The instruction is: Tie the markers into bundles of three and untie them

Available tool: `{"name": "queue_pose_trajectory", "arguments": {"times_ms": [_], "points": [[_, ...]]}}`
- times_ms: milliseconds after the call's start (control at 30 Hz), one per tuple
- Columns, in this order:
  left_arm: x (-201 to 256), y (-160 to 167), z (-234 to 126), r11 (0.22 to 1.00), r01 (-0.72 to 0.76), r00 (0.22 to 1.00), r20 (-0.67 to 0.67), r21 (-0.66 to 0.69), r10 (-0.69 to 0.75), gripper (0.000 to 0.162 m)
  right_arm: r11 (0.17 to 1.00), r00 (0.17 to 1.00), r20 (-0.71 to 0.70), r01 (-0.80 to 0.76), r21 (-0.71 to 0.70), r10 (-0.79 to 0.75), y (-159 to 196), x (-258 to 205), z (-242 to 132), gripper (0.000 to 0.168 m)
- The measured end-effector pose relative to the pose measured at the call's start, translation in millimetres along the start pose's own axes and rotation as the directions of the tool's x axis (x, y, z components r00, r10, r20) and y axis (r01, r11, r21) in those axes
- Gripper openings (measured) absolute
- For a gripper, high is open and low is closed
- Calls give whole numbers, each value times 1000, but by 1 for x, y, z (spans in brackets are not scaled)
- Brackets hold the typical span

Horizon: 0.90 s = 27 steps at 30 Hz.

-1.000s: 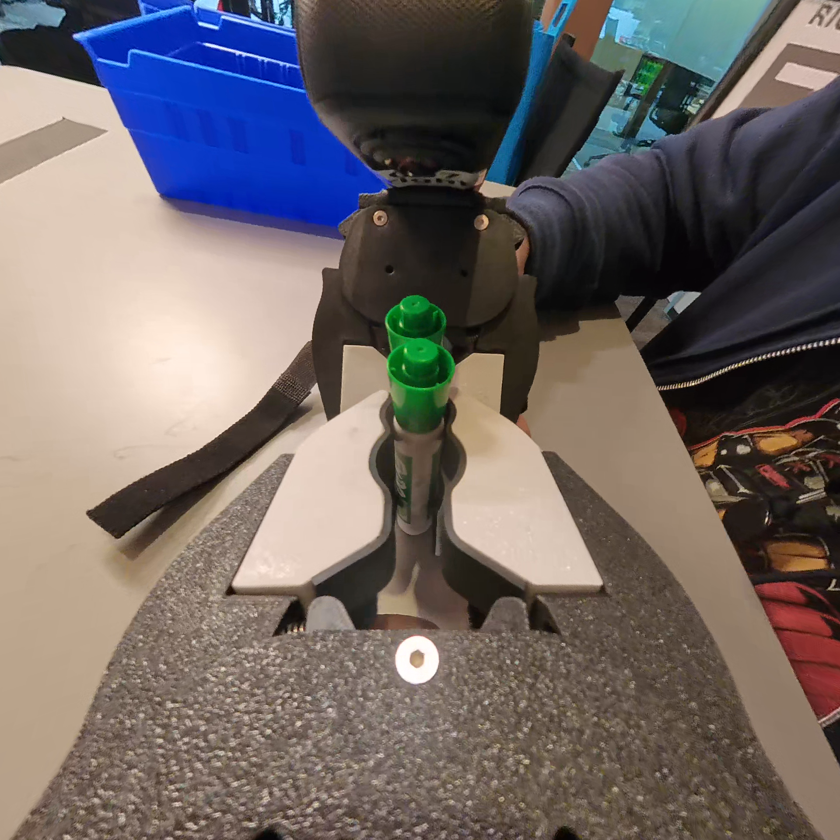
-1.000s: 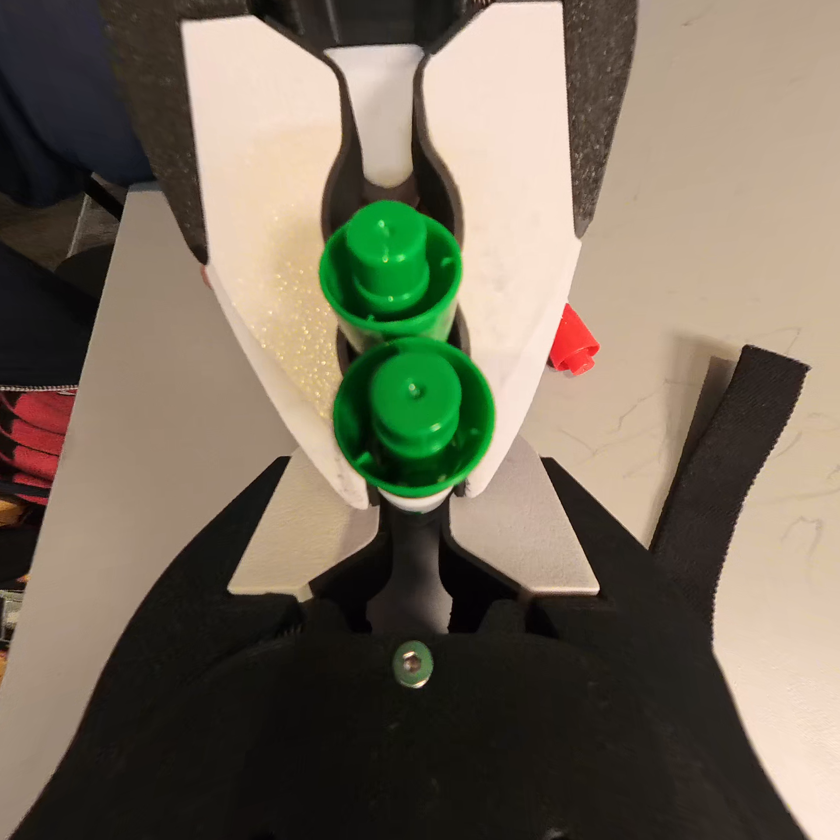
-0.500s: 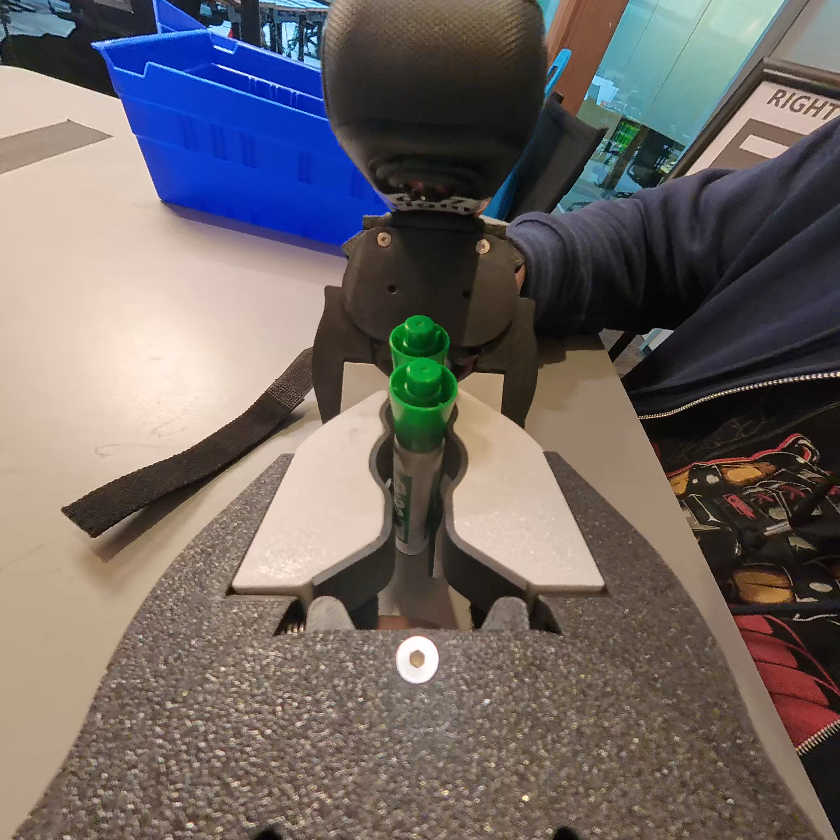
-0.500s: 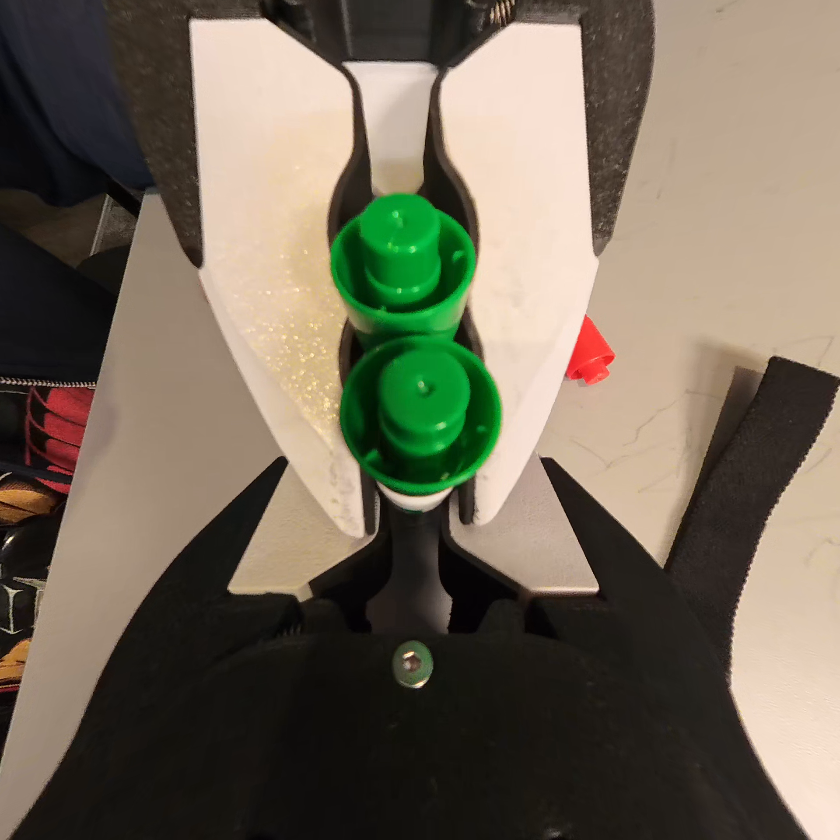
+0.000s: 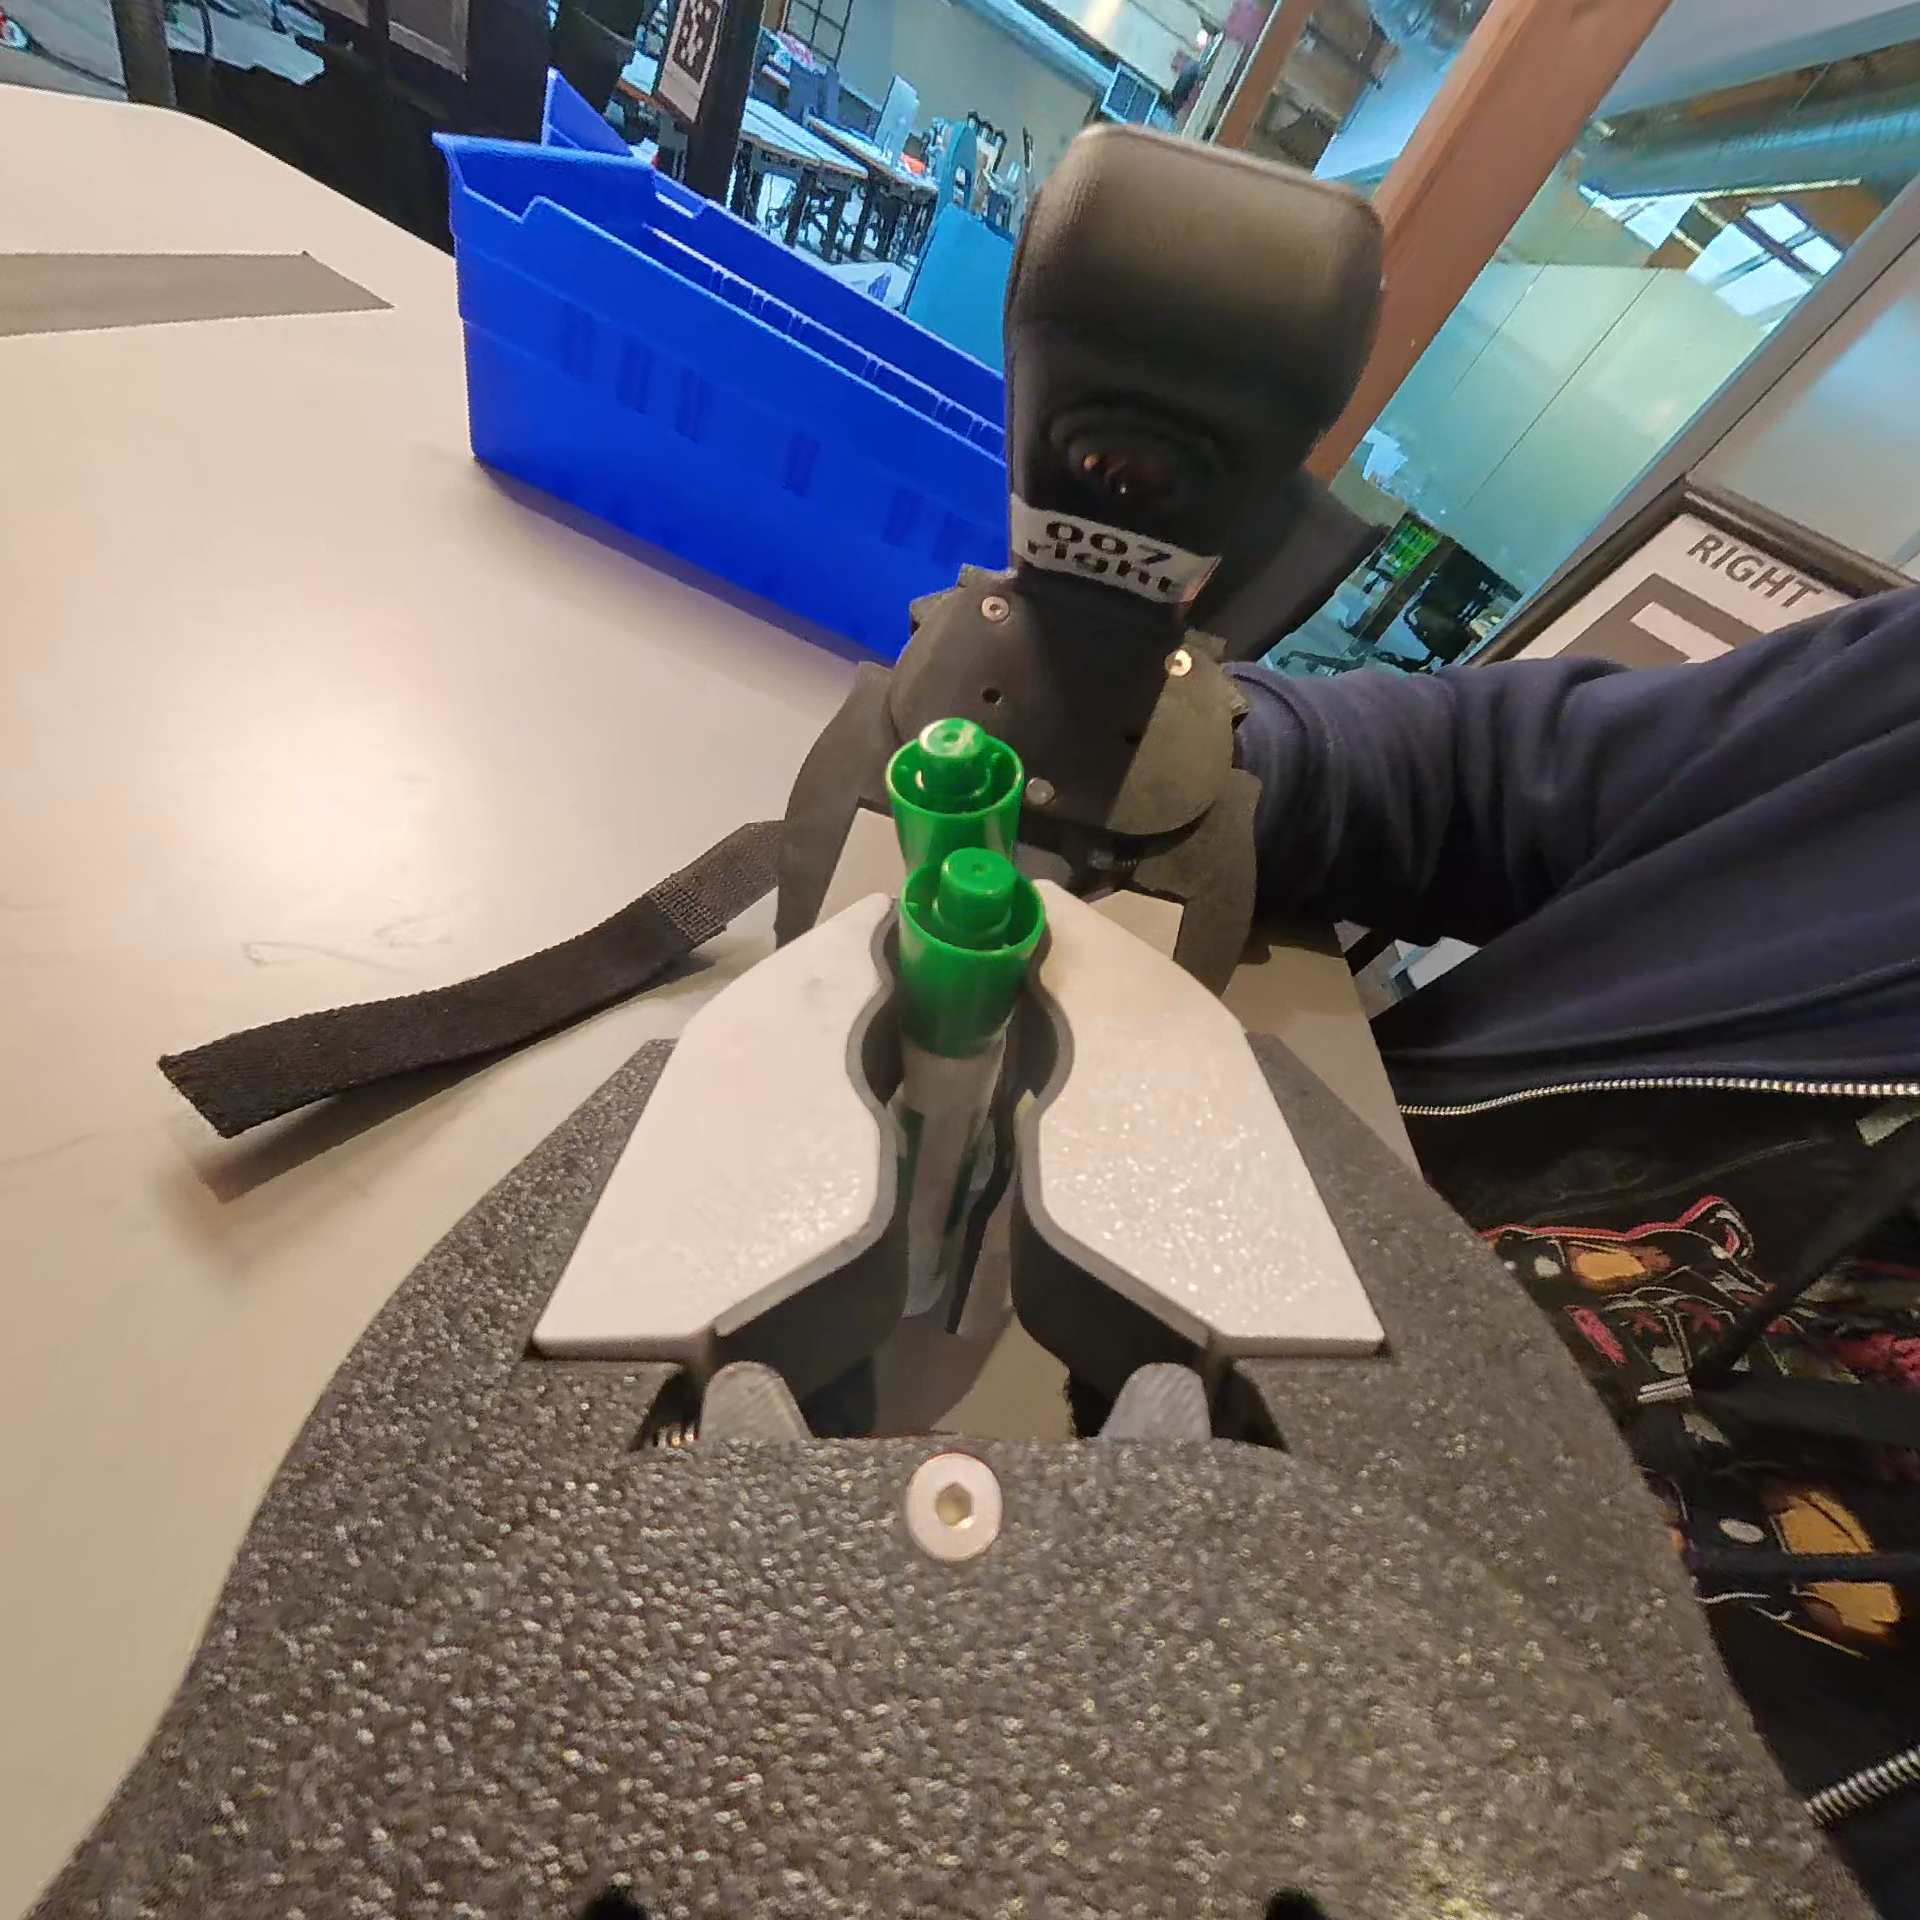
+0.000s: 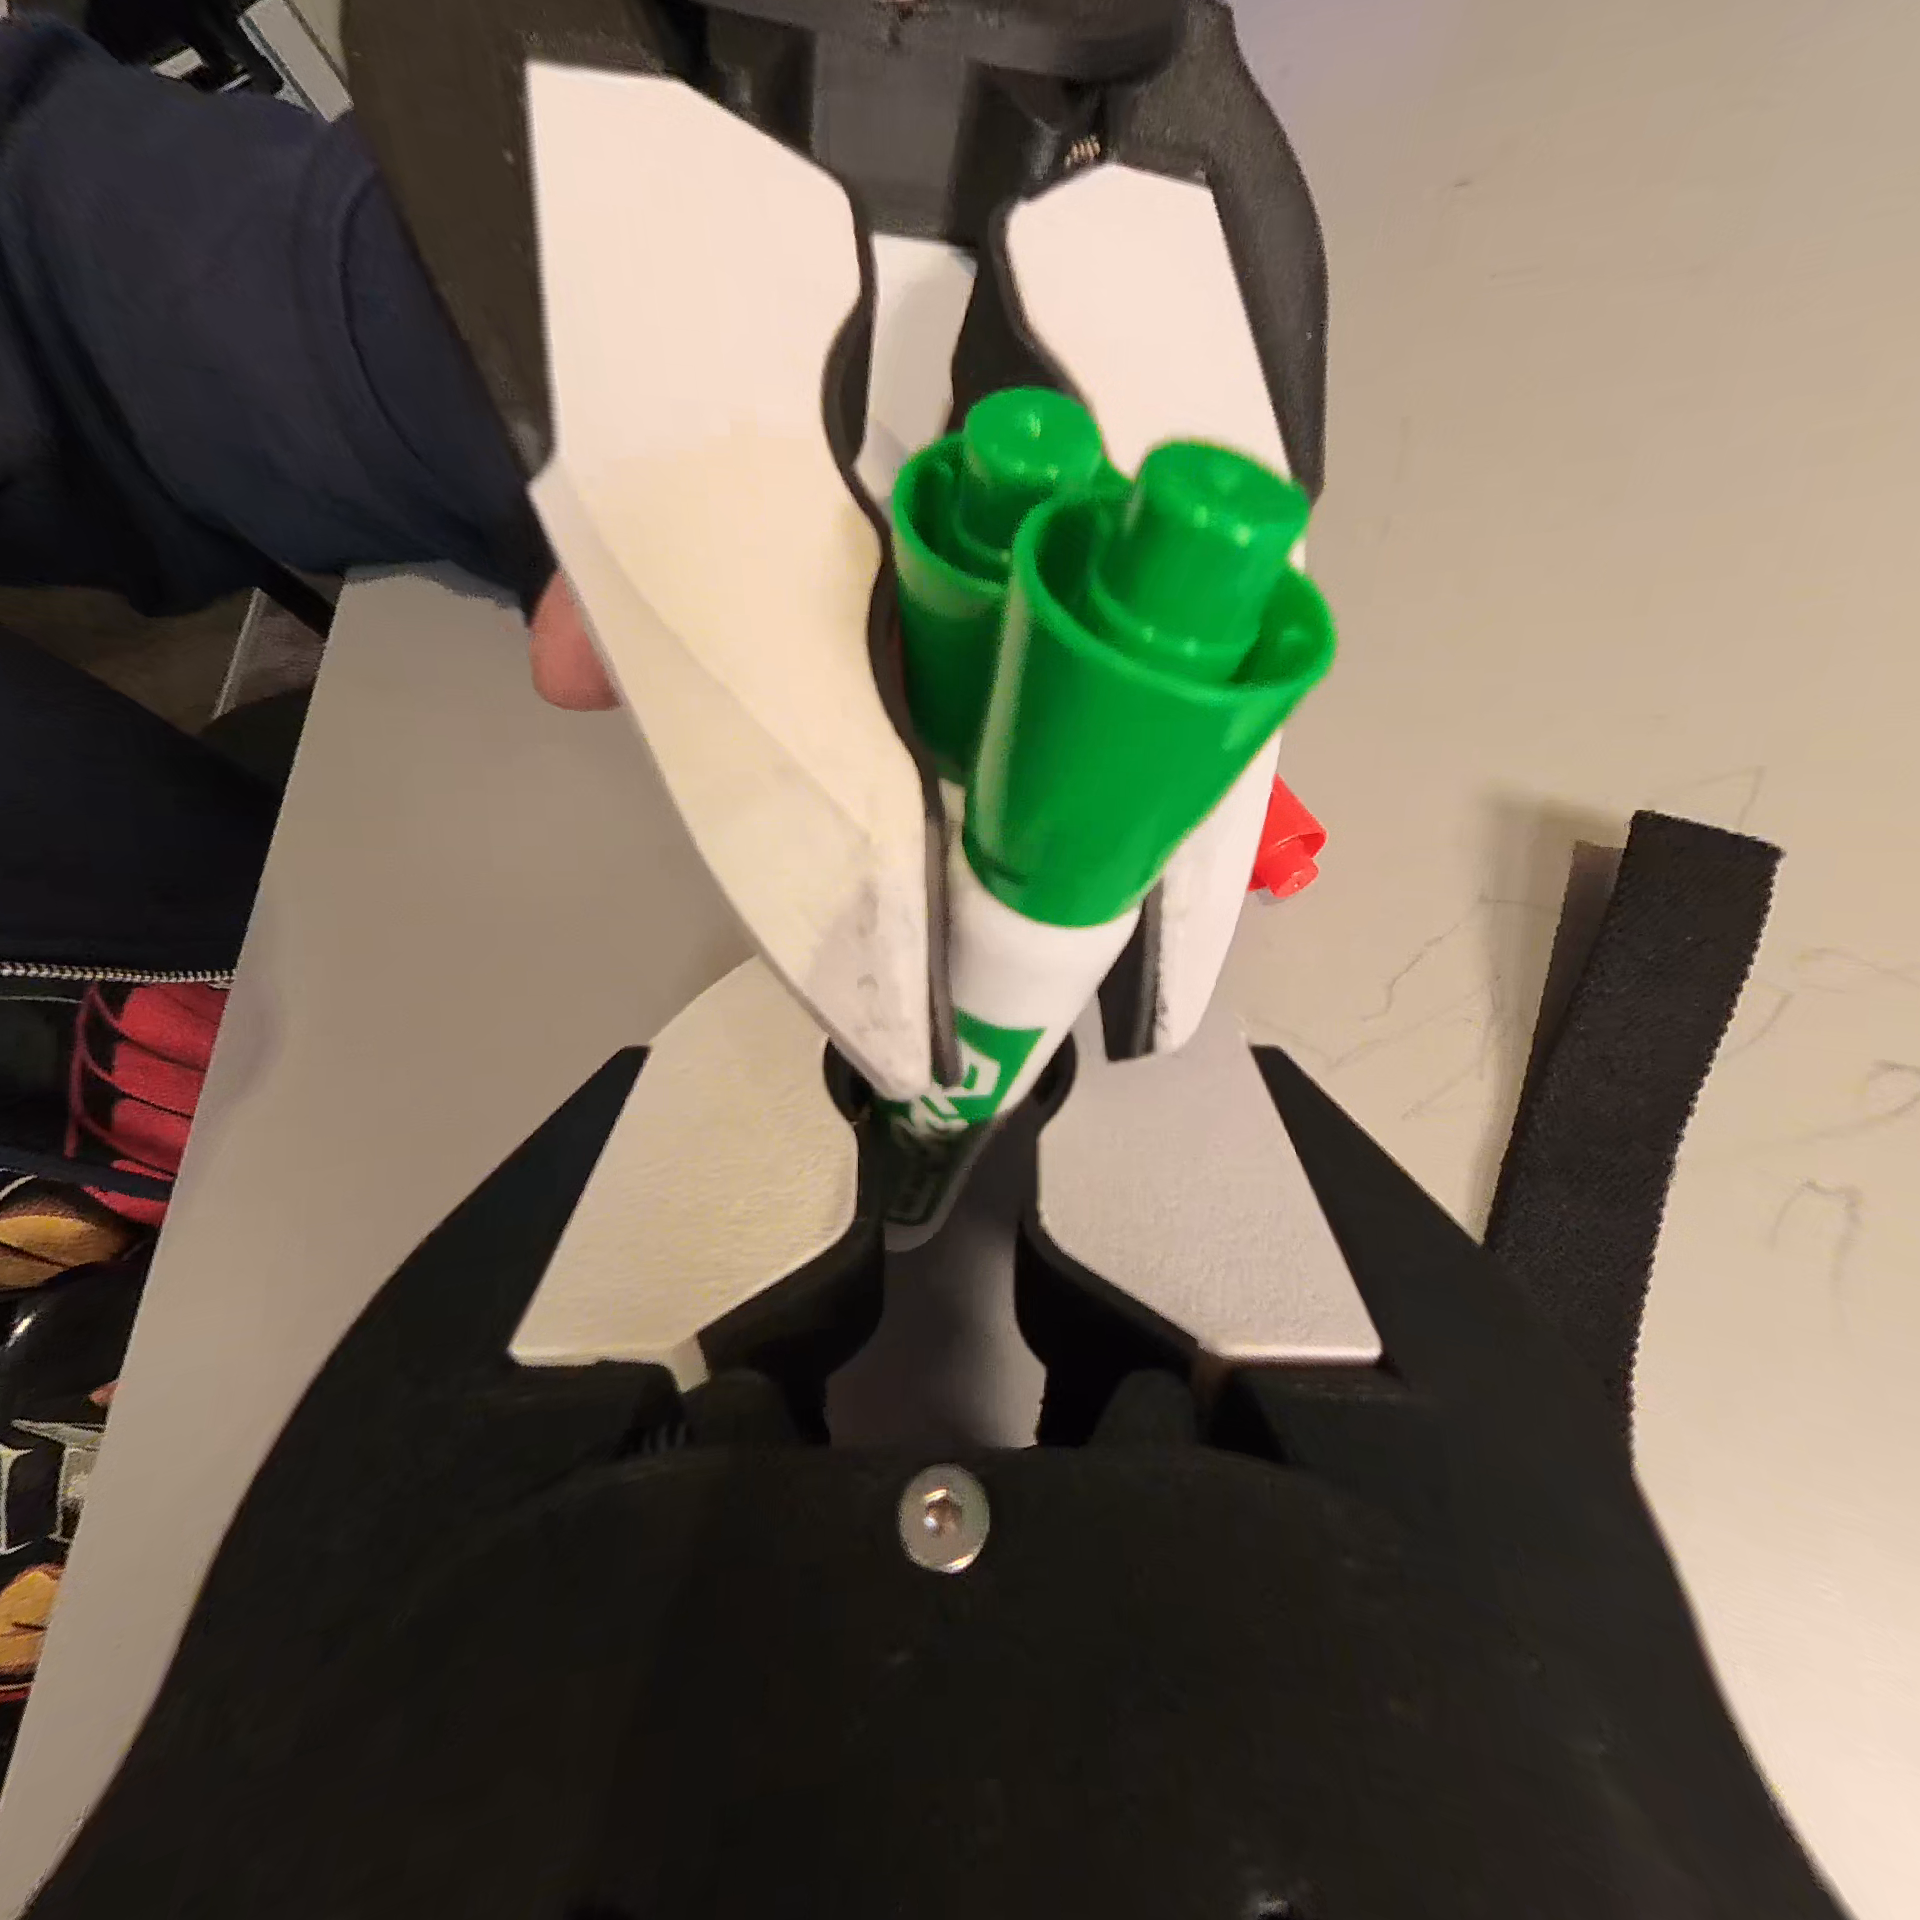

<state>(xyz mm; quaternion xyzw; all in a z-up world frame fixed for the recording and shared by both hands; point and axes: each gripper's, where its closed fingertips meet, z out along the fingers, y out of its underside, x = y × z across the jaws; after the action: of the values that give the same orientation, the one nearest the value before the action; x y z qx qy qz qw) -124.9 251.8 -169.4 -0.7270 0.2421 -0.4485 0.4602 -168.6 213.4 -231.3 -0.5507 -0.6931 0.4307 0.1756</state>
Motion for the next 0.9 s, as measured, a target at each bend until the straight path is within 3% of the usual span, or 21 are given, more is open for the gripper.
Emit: {"name": "queue_pose_trajectory", "arguments": {"times_ms": [233, 567, 700, 900], "points": [[1, -4, 0, 999, -11, 1000, 3, 30, 11, 18, 1000, 1000, -7, 6, -10, -6, 0, 0, 2, 20], [-1, -22, -7, 986, 84, 996, 12, 141, -86, 18, 1000, 1000, -22, -10, 15, 11, -2, 3, 0, 32], [-8, -34, -18, 960, 164, 985, 10, 226, -171, 18, 1000, 998, -63, -5, 19, 6, -3, 7, -1, 42], [-31, -46, -39, 884, 315, 938, 29, 345, -345, 18, 1000, 996, -85, -31, -1, 31, 1, 11, 0, 42]]}}
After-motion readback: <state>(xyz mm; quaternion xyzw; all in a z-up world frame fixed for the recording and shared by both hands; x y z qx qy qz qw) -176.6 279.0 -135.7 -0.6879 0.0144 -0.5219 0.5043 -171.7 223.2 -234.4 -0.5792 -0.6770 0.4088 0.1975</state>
